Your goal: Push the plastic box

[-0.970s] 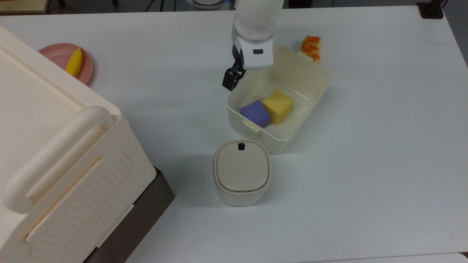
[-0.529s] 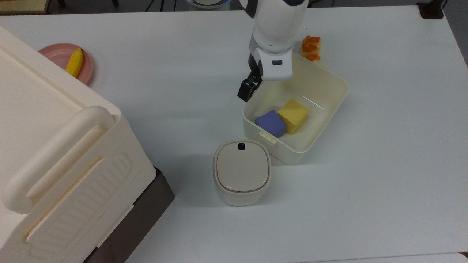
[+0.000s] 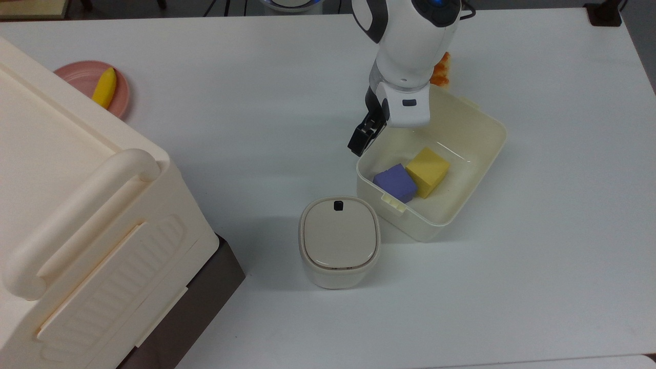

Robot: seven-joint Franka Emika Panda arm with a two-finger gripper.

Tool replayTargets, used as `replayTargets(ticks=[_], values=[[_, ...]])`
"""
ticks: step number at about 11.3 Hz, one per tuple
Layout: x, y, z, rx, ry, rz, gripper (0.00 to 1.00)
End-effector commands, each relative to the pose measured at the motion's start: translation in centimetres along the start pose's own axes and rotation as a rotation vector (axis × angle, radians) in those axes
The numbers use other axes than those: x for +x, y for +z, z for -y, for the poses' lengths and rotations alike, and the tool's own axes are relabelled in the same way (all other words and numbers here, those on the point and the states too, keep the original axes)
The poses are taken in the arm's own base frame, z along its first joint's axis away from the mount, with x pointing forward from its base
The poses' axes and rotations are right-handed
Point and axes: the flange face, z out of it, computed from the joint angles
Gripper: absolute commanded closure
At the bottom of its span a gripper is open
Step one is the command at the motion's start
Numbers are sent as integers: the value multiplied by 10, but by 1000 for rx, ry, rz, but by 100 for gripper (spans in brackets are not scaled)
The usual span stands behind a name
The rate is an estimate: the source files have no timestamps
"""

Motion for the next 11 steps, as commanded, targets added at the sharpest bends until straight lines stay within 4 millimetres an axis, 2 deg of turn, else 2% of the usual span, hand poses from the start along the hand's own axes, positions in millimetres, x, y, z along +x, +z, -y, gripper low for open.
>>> replayTargets(ticks=[1,2,5,6,9,11], values=[[-33,-33,-15,22,-10,40,0],[-43,-42,-15,43,-4,45,0],[-76,-43,-32,105,50,91,0],[-89,-55,-39,106,108,96,0],[-104,-80,-44,74,483,98,0],[-120,-96,-56,72,700,63,0]])
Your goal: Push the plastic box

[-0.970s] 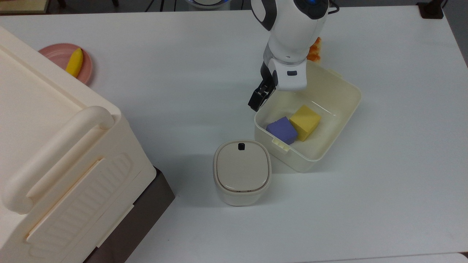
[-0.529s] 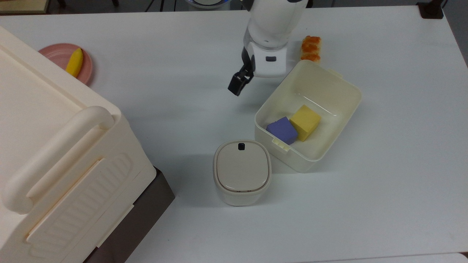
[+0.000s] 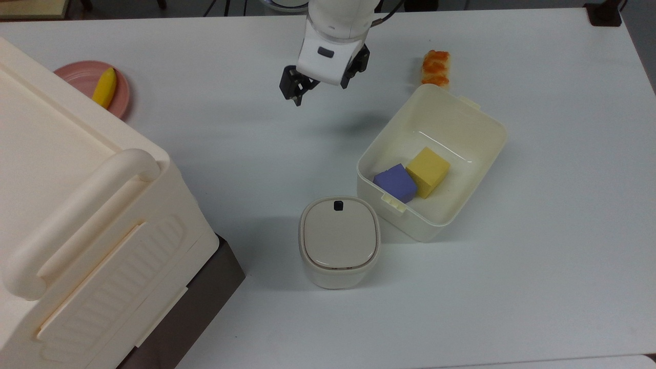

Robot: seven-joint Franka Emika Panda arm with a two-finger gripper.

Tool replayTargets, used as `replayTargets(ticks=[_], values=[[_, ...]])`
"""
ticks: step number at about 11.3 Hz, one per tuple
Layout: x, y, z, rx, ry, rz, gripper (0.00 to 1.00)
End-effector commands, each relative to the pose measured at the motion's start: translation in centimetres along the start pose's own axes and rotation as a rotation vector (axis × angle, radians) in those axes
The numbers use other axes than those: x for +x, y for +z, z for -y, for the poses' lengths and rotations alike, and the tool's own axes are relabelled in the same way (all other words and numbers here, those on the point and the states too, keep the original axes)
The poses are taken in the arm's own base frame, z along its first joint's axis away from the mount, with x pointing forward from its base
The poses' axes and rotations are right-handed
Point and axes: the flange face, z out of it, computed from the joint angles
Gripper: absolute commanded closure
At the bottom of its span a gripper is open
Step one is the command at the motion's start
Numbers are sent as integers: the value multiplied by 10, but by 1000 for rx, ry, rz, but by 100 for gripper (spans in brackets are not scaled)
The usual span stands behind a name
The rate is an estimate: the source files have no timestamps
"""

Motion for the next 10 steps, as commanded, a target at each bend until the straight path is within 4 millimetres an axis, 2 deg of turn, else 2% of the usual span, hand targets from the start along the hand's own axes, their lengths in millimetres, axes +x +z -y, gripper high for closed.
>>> replayTargets(ticks=[1,2,4,6,10], values=[[-21,-32,-19,25,360,-53,0],[-24,-40,-28,29,436,-71,0],[-30,-41,-51,51,458,-99,0],[-35,-41,-64,79,449,-112,0],[-36,-43,-72,93,474,-121,0]])
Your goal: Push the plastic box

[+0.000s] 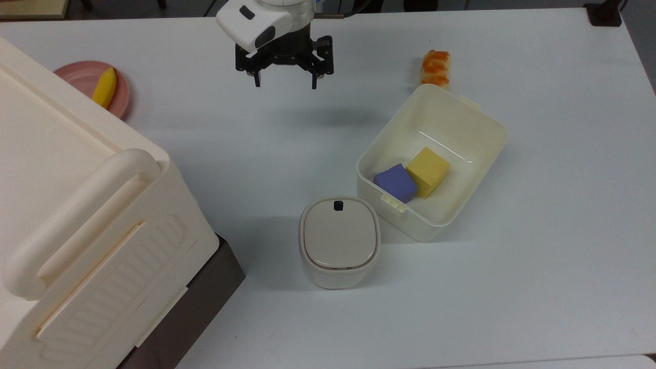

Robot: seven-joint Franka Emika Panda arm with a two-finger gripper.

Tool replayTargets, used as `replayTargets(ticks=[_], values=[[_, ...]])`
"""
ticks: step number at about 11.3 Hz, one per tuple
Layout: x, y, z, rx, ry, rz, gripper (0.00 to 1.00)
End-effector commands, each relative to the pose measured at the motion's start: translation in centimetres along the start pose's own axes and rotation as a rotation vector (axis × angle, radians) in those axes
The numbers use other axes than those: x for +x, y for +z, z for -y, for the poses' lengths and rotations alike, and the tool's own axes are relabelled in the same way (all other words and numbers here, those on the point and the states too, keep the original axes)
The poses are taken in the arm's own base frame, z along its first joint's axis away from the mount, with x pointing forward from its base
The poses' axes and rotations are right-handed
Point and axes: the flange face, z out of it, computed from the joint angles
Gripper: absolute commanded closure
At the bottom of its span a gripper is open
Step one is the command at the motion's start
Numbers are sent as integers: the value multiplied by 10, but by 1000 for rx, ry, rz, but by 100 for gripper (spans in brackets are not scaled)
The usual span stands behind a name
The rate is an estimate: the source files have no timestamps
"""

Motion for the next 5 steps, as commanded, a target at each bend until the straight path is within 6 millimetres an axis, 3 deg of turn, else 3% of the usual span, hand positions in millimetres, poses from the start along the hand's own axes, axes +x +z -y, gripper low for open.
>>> replayTargets(ticks=[1,5], values=[[2,-10,-9,26,20,-31,0],[2,-13,-13,36,75,-34,0]])
